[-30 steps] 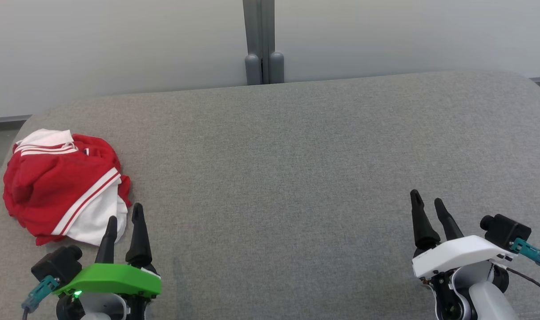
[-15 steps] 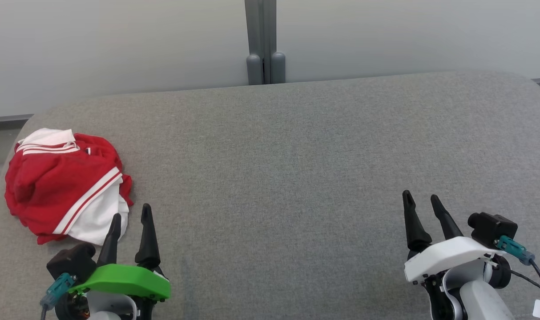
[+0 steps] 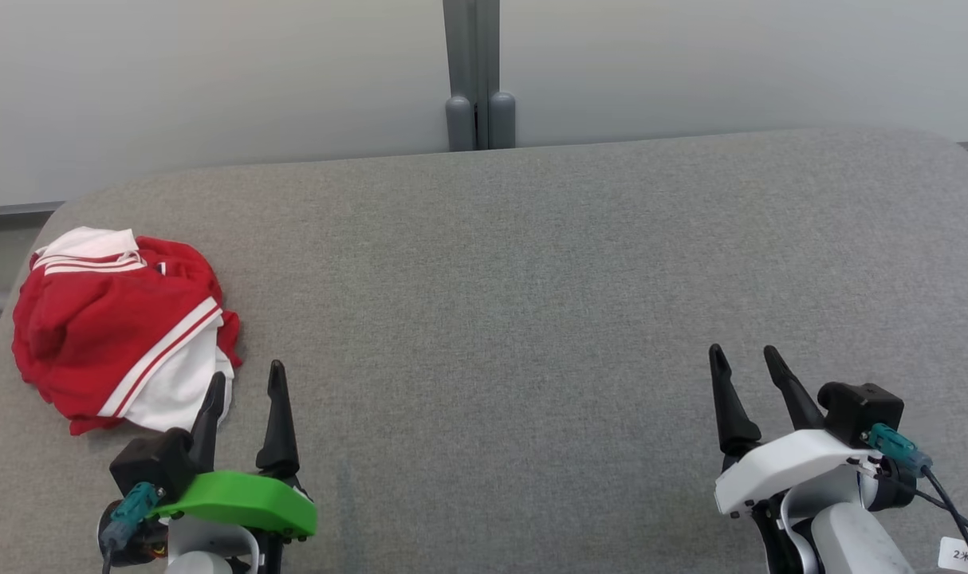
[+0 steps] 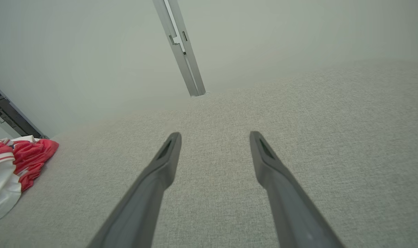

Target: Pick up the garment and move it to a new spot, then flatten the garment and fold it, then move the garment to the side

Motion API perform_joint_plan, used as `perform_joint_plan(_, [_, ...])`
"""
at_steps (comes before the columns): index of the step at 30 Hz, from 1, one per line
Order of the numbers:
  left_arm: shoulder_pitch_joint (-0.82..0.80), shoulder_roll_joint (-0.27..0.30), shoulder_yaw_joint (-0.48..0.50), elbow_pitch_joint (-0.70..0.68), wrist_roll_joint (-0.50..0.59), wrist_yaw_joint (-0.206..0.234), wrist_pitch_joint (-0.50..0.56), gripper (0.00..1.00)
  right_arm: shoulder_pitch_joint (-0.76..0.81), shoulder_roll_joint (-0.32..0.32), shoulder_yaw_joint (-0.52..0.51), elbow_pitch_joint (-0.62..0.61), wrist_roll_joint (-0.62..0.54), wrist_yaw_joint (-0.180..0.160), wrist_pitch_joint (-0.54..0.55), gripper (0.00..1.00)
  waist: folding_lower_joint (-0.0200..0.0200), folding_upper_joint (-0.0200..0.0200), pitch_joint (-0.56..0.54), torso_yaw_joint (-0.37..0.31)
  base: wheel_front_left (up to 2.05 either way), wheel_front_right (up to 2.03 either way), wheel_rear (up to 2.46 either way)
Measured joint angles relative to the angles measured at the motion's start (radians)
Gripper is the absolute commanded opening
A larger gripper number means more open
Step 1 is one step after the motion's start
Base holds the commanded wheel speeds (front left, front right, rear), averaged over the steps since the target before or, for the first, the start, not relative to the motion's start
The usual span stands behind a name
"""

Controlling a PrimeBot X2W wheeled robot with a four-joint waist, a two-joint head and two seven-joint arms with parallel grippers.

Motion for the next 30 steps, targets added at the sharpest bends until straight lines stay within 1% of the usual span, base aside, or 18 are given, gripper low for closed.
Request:
perform_joint_plan(13, [-0.003, 0.001, -0.021, 0.016, 0.081, 0.007, -0.027, 1.00, -0.005, -0.001, 0.014, 0.007, -0.096, 0.000, -0.027, 1.00, 0.0000, 0.0000, 0.004, 0.002, 0.00, 0.00, 0.00])
perform_joint_plan(30, [-0.004, 0.003, -0.030, 0.050, 0.142, 0.019, -0.060, 1.00, -0.011, -0.002, 0.031, 0.014, -0.217, 0.000, -0.060, 1.00, 0.0000, 0.0000, 0.000, 0.006, 0.00, 0.00, 0.00])
